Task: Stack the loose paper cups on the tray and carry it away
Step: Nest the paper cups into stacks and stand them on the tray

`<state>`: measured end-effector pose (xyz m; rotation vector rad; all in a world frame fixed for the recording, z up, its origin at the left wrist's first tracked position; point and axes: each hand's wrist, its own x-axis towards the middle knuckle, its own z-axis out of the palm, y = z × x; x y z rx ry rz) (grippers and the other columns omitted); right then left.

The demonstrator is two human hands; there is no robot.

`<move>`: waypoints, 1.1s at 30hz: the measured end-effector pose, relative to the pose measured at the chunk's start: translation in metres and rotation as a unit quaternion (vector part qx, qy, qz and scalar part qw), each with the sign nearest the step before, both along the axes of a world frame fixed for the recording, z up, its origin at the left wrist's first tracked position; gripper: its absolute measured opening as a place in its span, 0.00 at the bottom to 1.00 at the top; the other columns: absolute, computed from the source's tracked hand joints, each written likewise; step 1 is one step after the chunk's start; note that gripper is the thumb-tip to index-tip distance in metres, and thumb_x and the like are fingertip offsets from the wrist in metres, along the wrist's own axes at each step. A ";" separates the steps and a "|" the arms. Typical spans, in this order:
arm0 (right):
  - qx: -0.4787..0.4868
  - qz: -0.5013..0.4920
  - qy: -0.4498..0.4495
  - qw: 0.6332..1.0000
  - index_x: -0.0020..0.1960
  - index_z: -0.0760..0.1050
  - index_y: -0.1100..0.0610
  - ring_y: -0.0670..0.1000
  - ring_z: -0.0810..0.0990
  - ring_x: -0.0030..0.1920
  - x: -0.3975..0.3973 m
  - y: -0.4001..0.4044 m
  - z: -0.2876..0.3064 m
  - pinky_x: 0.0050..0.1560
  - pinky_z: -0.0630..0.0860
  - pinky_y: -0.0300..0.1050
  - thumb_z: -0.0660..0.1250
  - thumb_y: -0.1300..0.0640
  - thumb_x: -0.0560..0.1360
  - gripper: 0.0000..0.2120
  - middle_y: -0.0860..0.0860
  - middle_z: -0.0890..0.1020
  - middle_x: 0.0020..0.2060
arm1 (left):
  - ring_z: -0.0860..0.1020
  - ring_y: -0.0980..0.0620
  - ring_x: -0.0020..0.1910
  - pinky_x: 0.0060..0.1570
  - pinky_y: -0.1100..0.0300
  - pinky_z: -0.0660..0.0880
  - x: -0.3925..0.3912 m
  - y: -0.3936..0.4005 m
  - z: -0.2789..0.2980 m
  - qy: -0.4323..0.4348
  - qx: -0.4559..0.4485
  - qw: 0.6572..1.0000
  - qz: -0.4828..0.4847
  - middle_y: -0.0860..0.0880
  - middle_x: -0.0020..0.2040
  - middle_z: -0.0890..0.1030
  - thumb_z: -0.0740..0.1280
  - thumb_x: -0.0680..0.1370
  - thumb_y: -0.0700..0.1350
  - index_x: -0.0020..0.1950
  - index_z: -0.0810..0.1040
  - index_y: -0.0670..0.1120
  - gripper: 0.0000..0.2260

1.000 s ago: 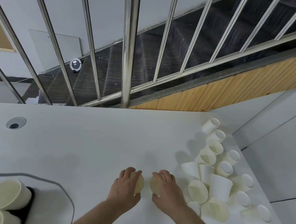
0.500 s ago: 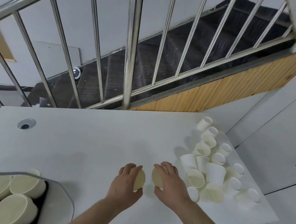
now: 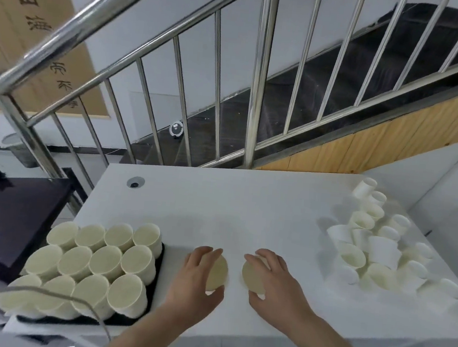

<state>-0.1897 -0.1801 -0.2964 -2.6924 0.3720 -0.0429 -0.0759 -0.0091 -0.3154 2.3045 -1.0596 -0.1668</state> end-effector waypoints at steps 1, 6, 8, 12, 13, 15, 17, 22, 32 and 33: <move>-0.002 0.012 -0.004 1.000 0.76 0.57 0.44 0.45 0.54 0.73 0.002 0.011 0.004 0.57 0.74 0.39 0.63 0.54 0.75 0.31 0.41 0.56 0.72 | 0.64 0.55 0.68 0.59 0.67 0.66 0.002 0.015 0.005 -0.003 -0.002 1.000 0.001 0.56 0.69 0.63 0.66 0.72 0.51 0.73 0.62 0.53 0.31; -0.012 0.058 -0.027 0.998 0.75 0.57 0.42 0.43 0.54 0.72 0.015 0.051 0.022 0.56 0.72 0.36 0.62 0.52 0.76 0.30 0.40 0.56 0.71 | 0.65 0.56 0.65 0.56 0.69 0.65 0.018 0.076 0.021 -0.033 -0.022 0.999 0.008 0.60 0.67 0.63 0.65 0.70 0.52 0.72 0.63 0.56 0.30; -0.012 0.071 -0.032 0.997 0.75 0.57 0.42 0.43 0.54 0.72 0.026 0.066 0.029 0.57 0.72 0.37 0.62 0.52 0.76 0.30 0.40 0.56 0.71 | 0.65 0.57 0.66 0.57 0.72 0.63 0.029 0.098 0.026 -0.044 -0.025 0.999 0.013 0.60 0.67 0.63 0.65 0.69 0.52 0.72 0.64 0.56 0.30; -0.018 0.088 -0.032 0.995 0.75 0.57 0.42 0.42 0.53 0.71 0.051 0.102 0.040 0.59 0.71 0.37 0.63 0.51 0.76 0.30 0.39 0.54 0.71 | 0.64 0.57 0.67 0.57 0.67 0.67 0.054 0.144 0.034 -0.049 -0.029 0.998 0.008 0.58 0.69 0.64 0.66 0.70 0.52 0.72 0.64 0.56 0.30; -0.016 0.089 -0.031 0.995 0.75 0.57 0.42 0.42 0.53 0.71 0.059 0.114 0.043 0.59 0.71 0.37 0.63 0.51 0.76 0.30 0.39 0.55 0.71 | 0.65 0.57 0.67 0.57 0.66 0.68 0.063 0.158 0.035 -0.054 -0.028 0.998 0.005 0.58 0.69 0.64 0.67 0.70 0.52 0.72 0.64 0.56 0.30; -0.006 0.089 -0.030 0.996 0.75 0.57 0.42 0.41 0.54 0.71 0.080 0.141 0.045 0.60 0.70 0.37 0.64 0.52 0.76 0.30 0.40 0.56 0.71 | 0.66 0.57 0.65 0.57 0.66 0.67 0.086 0.188 0.038 -0.054 -0.022 0.998 -0.006 0.57 0.68 0.65 0.68 0.70 0.52 0.71 0.65 0.56 0.30; 0.003 0.092 -0.032 0.995 0.75 0.58 0.41 0.41 0.54 0.70 0.092 0.159 0.048 0.61 0.69 0.37 0.64 0.52 0.76 0.30 0.39 0.56 0.70 | 0.67 0.57 0.64 0.57 0.66 0.68 0.101 0.207 0.043 -0.058 -0.017 0.998 -0.016 0.57 0.68 0.66 0.68 0.69 0.52 0.71 0.65 0.56 0.30; 0.014 0.099 -0.034 0.994 0.75 0.58 0.40 0.39 0.54 0.70 0.137 0.208 0.042 0.61 0.65 0.31 0.64 0.51 0.76 0.30 0.37 0.56 0.70 | 0.63 0.60 0.67 0.57 0.73 0.61 0.152 0.266 0.047 -0.055 0.017 0.997 -0.045 0.59 0.70 0.63 0.70 0.71 0.50 0.72 0.64 0.57 0.30; 0.058 0.125 -0.008 0.990 0.76 0.56 0.41 0.39 0.53 0.72 0.215 0.279 0.018 0.60 0.56 0.22 0.65 0.49 0.77 0.31 0.39 0.56 0.72 | 0.66 0.57 0.65 0.54 0.67 0.70 0.237 0.325 0.024 -0.042 0.043 0.997 -0.051 0.59 0.68 0.64 0.68 0.70 0.53 0.71 0.63 0.59 0.30; 0.057 0.128 -0.009 0.990 0.76 0.56 0.41 0.39 0.52 0.72 0.221 0.284 0.016 0.62 0.59 0.25 0.64 0.48 0.77 0.31 0.40 0.56 0.72 | 0.65 0.58 0.66 0.55 0.68 0.69 0.244 0.326 0.020 -0.043 0.042 0.997 -0.047 0.60 0.68 0.64 0.68 0.70 0.53 0.71 0.63 0.59 0.30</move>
